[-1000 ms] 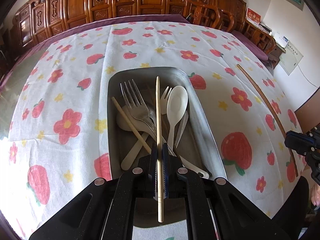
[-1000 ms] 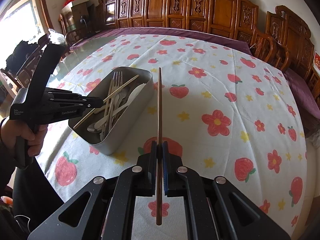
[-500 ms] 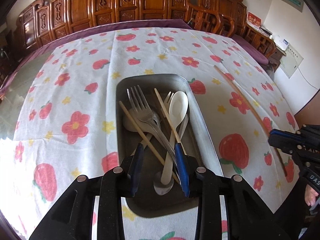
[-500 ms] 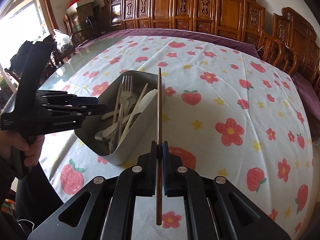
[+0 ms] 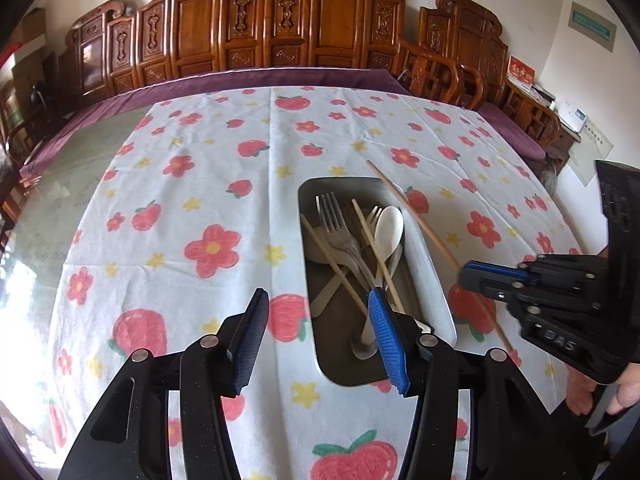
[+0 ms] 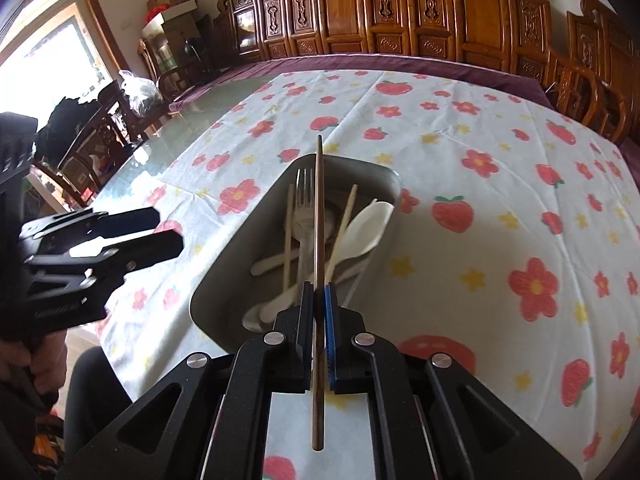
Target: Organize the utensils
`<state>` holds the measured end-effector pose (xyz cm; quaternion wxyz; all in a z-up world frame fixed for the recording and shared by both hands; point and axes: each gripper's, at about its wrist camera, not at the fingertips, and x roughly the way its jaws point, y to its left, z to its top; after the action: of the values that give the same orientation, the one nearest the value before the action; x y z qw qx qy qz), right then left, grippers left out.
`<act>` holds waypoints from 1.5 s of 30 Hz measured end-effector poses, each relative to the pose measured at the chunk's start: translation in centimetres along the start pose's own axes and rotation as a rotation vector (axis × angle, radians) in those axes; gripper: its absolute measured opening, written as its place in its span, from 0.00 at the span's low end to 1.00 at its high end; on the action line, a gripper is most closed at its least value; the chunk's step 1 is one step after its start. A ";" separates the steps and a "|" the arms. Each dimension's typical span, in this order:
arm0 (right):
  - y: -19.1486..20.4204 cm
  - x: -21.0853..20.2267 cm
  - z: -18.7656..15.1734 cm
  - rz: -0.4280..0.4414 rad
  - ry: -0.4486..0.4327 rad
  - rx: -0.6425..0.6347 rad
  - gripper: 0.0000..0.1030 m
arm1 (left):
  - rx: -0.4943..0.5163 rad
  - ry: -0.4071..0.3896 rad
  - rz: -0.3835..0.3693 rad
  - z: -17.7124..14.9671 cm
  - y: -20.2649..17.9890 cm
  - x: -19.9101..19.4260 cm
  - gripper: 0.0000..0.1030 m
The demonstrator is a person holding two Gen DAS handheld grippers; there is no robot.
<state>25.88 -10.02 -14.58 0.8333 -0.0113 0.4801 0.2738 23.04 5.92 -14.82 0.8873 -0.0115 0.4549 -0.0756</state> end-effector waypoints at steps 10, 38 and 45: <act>1.0 5.0 1.2 -0.023 0.045 0.110 0.06 | -0.027 -0.024 0.022 -0.7 2.0 -2.0 0.48; 2.3 0.1 0.1 -0.095 -0.099 0.049 0.08 | -0.022 -0.055 0.027 -1.3 0.9 -4.4 0.49; 1.3 -6.6 -2.4 -0.132 -0.187 0.056 0.30 | -0.002 -0.115 0.052 -1.3 -1.7 -7.1 0.79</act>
<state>20.78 -12.51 -10.26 0.8906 0.0060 0.4061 0.2047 17.69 5.33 -9.73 0.9135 -0.0050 0.4036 -0.0514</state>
